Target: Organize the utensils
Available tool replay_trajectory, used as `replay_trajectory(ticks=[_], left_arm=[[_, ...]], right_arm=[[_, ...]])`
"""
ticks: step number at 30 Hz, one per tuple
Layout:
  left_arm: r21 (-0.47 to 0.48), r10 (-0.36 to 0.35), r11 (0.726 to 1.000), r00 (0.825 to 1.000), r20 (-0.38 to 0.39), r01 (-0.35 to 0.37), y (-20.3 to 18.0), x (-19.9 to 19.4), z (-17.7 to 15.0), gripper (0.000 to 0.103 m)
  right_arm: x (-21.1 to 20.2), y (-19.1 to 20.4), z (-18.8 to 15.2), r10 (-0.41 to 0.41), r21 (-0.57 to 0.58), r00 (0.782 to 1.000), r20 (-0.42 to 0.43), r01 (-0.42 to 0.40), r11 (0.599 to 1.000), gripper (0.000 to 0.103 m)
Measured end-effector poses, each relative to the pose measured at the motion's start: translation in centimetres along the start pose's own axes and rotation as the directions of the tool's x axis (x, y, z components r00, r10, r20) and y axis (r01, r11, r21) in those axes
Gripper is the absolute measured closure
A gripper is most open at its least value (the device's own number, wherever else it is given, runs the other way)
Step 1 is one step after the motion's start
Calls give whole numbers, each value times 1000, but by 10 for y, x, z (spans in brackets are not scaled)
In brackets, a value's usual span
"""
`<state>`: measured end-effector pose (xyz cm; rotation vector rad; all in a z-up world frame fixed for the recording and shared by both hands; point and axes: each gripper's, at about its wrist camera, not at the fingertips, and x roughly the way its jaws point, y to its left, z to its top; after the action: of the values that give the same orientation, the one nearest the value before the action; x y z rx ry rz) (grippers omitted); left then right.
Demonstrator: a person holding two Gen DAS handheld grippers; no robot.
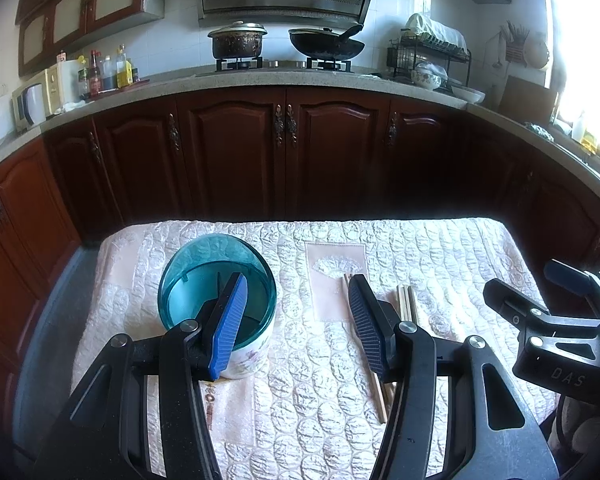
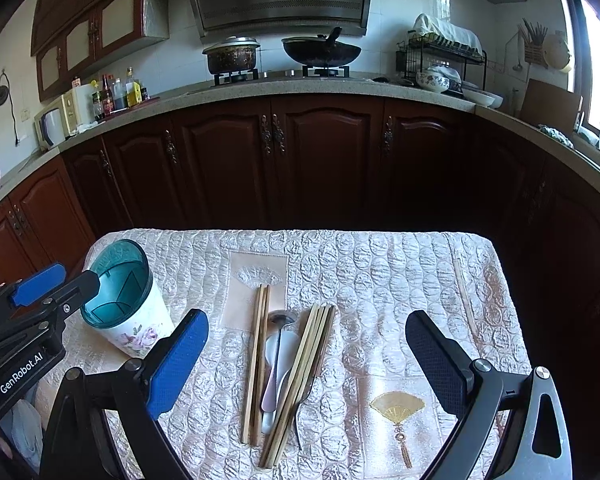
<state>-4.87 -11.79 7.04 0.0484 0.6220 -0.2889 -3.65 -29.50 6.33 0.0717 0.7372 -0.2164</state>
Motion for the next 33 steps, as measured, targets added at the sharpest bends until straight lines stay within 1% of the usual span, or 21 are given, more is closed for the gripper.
replay_trajectory(ticks=[33], left_arm=[[-17,-21,1000,1000,-9,21,1,5,-10,50]], right_arm=[[6,1,-3,-10,-16,999,-30,10,1000,4]])
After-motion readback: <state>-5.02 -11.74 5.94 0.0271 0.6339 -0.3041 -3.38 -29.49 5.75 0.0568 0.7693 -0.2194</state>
